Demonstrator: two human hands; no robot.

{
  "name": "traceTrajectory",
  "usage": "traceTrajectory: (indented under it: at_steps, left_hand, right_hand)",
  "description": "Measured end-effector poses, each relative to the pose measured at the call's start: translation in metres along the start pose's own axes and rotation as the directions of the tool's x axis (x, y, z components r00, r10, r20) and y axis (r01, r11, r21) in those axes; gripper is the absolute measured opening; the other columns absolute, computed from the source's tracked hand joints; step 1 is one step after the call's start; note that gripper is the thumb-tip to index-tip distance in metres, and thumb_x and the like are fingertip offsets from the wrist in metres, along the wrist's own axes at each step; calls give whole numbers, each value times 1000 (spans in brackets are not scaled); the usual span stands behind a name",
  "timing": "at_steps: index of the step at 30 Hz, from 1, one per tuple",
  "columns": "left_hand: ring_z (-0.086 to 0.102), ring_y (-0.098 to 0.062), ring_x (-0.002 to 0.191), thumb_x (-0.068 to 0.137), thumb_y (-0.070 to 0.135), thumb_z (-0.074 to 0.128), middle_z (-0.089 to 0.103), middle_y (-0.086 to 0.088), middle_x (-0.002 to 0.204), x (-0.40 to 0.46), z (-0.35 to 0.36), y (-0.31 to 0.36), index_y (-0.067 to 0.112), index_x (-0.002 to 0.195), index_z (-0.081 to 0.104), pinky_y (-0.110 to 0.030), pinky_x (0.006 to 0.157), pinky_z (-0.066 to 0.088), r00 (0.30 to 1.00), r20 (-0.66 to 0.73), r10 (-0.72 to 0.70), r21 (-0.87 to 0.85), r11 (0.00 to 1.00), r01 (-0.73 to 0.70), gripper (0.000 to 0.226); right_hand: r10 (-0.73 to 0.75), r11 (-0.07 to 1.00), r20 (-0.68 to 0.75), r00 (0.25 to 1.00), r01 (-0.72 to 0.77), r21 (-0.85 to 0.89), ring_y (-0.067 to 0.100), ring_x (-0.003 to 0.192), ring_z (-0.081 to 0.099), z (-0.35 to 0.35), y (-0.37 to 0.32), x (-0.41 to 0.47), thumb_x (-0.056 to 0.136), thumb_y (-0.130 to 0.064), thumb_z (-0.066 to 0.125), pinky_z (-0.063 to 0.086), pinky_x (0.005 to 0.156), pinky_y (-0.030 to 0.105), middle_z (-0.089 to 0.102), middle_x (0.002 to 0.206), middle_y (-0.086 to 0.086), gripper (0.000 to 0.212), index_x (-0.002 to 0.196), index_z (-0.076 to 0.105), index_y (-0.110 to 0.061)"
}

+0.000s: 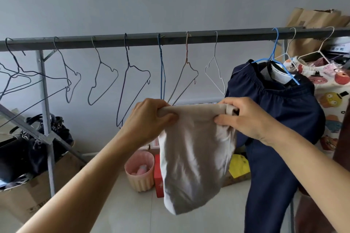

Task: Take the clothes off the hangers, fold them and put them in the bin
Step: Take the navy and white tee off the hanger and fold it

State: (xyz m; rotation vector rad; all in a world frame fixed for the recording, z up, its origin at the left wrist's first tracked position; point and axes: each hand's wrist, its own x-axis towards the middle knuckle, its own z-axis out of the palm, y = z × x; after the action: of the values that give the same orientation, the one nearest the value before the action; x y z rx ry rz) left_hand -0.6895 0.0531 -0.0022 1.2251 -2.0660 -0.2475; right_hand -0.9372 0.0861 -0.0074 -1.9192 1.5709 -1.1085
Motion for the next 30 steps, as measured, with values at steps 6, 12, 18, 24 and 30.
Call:
traceTrajectory:
  at_steps: [6, 12, 18, 24, 30]
  left_hand:
    - [64, -11, 88, 79, 33, 72, 68, -6, 102, 2, -3, -1, 10, 96, 73, -24, 76, 54, 999, -29, -23, -685, 728, -4, 29]
    - [55, -10, 65, 96, 36, 58, 59, 3, 66, 8, 17, 12, 12, 72, 60, -25, 61, 47, 949, -45, -313, -827, 544, 140, 34]
    - [73, -21, 73, 81, 42, 73, 76, -13, 82, -24, 47, 9, 0, 92, 72, -34, 68, 60, 832, 353, -428, -796, 329, 507, 43]
    - [74, -24, 83, 79, 45, 63, 76, -16, 91, -26, 52, 2, 0, 95, 71, -37, 76, 57, 847, 310, -433, -858, 257, 445, 49]
    - [72, -19, 80, 91, 44, 58, 75, -12, 92, -18, 52, 10, 6, 97, 72, -32, 74, 59, 867, 289, -405, -879, 246, 408, 41]
  right_hand:
    - [-44, 784, -37, 998, 57, 618, 24, 84, 62, -6, -2, -1, 63, -11, 85, 54, 72, 22, 59, 86, 18, 51, 96, 56, 15]
    - [136, 676, -230, 964, 79, 733, 14, 69, 70, 18, -15, 9, 75, -18, 73, 56, 64, 24, 72, 74, 3, 16, 83, 67, -6]
    - [188, 809, -346, 919, 55, 585, 16, 83, 65, 25, -5, 14, 93, -30, 64, 51, 77, 27, 67, 87, 9, 28, 93, 63, -2]
    - [233, 825, -347, 908, 4, 565, 13, 105, 65, 12, -1, 15, 100, -43, 48, 48, 101, 36, 72, 108, 8, 46, 105, 68, -3]
    - [303, 440, 89, 949, -222, 870, 24, 104, 69, 14, 4, -3, 82, -76, 37, 55, 76, 35, 72, 115, 10, 76, 119, 69, -18]
